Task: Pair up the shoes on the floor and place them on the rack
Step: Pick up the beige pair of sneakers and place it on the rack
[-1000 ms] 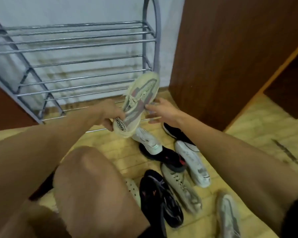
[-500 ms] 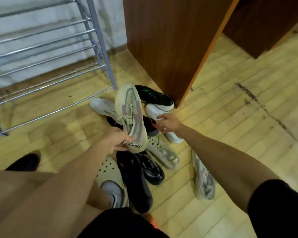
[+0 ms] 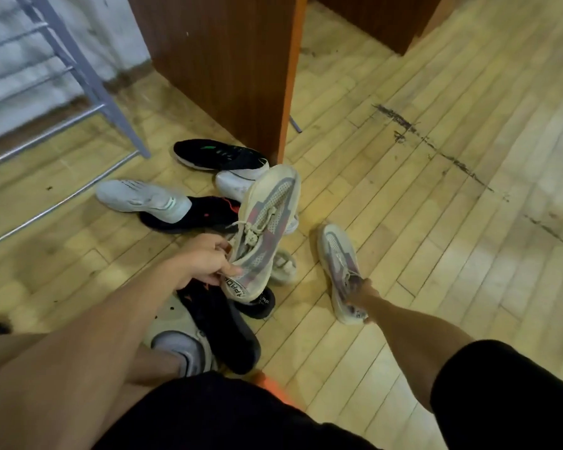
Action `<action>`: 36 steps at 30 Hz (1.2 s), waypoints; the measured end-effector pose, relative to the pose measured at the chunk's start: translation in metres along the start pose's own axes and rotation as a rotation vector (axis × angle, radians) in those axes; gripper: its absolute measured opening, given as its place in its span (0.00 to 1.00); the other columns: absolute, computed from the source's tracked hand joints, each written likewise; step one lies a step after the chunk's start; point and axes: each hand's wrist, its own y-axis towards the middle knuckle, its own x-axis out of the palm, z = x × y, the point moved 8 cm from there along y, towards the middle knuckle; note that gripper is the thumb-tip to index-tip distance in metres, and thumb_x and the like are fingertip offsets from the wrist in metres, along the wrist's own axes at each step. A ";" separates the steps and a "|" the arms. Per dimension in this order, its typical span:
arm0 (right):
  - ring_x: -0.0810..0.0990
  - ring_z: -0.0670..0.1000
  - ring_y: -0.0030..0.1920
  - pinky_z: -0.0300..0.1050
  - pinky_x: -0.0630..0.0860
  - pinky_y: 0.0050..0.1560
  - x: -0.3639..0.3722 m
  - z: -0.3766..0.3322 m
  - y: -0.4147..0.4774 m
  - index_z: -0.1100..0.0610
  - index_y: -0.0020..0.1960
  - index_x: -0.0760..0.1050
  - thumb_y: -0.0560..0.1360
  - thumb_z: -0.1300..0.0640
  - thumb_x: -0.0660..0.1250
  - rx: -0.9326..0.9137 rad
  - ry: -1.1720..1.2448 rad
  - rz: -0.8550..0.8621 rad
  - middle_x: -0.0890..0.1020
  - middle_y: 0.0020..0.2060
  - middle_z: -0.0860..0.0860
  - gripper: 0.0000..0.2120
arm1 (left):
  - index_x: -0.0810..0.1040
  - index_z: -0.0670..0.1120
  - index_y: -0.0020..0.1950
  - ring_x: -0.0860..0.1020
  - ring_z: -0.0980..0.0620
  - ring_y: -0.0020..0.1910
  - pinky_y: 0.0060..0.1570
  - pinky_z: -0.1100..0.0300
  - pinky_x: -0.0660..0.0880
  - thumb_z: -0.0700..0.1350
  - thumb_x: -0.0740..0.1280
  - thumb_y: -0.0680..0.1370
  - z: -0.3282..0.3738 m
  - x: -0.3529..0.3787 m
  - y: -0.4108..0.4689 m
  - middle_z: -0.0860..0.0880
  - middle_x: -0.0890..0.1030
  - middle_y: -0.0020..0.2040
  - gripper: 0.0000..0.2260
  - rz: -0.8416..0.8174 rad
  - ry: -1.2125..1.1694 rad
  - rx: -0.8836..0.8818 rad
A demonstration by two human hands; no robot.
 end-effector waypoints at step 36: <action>0.82 0.62 0.49 0.47 0.82 0.35 0.144 -0.485 -0.135 0.68 0.52 0.78 0.71 0.65 0.72 -0.615 -0.121 -0.327 0.82 0.53 0.64 0.11 | 0.76 0.33 0.58 0.78 0.44 0.36 0.39 0.52 0.78 0.33 0.70 0.74 -0.131 -0.283 0.041 0.39 0.77 0.44 0.14 0.482 -0.616 -0.368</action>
